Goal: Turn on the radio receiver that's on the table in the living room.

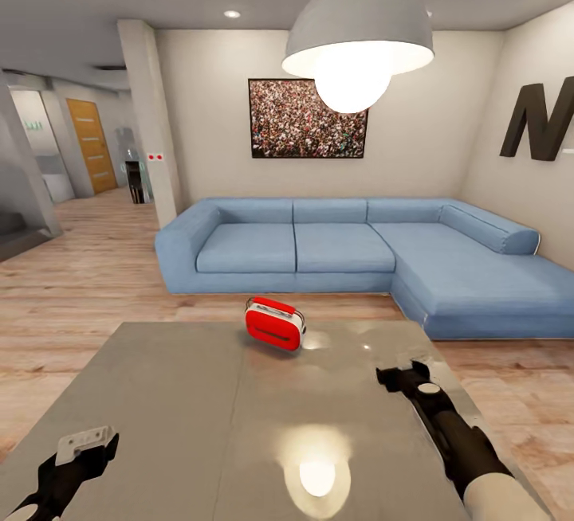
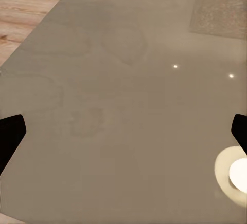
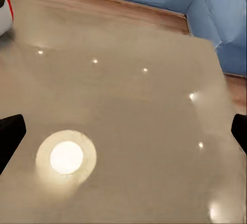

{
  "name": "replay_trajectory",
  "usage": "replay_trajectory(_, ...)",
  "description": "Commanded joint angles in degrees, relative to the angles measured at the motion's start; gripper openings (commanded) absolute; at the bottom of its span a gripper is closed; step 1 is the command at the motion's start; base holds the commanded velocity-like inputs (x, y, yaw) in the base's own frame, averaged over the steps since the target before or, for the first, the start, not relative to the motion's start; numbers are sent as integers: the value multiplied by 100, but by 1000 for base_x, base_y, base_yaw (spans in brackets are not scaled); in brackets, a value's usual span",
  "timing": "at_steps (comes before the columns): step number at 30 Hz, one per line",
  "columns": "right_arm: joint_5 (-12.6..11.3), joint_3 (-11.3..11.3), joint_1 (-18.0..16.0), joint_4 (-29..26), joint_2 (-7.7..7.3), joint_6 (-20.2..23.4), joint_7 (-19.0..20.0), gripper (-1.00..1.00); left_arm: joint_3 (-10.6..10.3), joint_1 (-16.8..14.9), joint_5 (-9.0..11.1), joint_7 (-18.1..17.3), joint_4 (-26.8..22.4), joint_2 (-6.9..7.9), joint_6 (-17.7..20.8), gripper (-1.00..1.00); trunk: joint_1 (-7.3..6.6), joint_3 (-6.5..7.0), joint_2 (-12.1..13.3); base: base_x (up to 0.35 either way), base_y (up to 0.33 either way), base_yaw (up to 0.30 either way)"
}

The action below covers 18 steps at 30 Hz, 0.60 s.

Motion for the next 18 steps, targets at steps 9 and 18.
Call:
replay_trajectory(9, -19, -203, -768, 33, -154, 1017, 18, 100, 3, -1, 16, -3, -123, 14, 3, 100, 0, -1, 0, 3, 1, 0)
replay_trajectory(18, -30, -153, -805, 56, -119, 1059, 108, 100, 9, -18, 25, 43, -325, 4, 375, 100, 0, -1, 0, 241, 34, 0)
